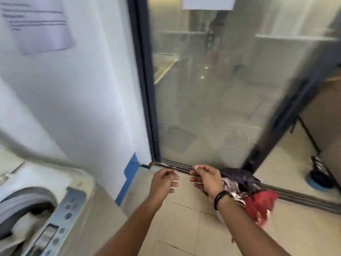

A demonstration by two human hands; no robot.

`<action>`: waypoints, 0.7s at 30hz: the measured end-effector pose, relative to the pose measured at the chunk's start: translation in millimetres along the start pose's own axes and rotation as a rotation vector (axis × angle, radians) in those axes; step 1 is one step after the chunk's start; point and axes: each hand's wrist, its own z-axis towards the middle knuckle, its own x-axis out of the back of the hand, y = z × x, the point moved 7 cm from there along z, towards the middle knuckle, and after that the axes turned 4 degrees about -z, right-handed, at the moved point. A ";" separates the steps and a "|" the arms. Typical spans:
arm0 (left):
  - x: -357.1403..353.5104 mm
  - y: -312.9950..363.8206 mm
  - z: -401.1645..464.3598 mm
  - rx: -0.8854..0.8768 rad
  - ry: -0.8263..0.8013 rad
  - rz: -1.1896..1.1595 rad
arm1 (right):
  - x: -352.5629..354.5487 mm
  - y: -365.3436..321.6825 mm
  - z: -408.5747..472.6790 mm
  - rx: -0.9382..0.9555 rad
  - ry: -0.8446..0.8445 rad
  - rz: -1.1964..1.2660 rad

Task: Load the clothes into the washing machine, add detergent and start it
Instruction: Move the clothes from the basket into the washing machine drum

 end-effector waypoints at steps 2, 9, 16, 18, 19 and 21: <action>-46.1 -9.8 -5.8 0.019 -0.077 0.082 | 54.0 16.9 -2.8 -0.035 0.105 0.082; -178.7 -38.0 -8.2 0.053 -0.318 0.345 | 180.5 70.6 -1.5 -0.145 0.311 0.307; -308.3 -75.0 31.7 0.073 -0.563 0.576 | 289.9 109.4 10.5 -0.264 0.505 0.352; -333.1 -89.3 49.5 0.100 -0.596 0.619 | 318.6 115.8 16.5 -0.304 0.553 0.345; -343.4 -97.0 60.5 0.115 -0.602 0.648 | 331.8 117.7 20.2 -0.320 0.574 0.339; -361.8 -112.5 82.3 0.155 -0.603 0.711 | 357.5 119.6 28.2 -0.368 0.614 0.298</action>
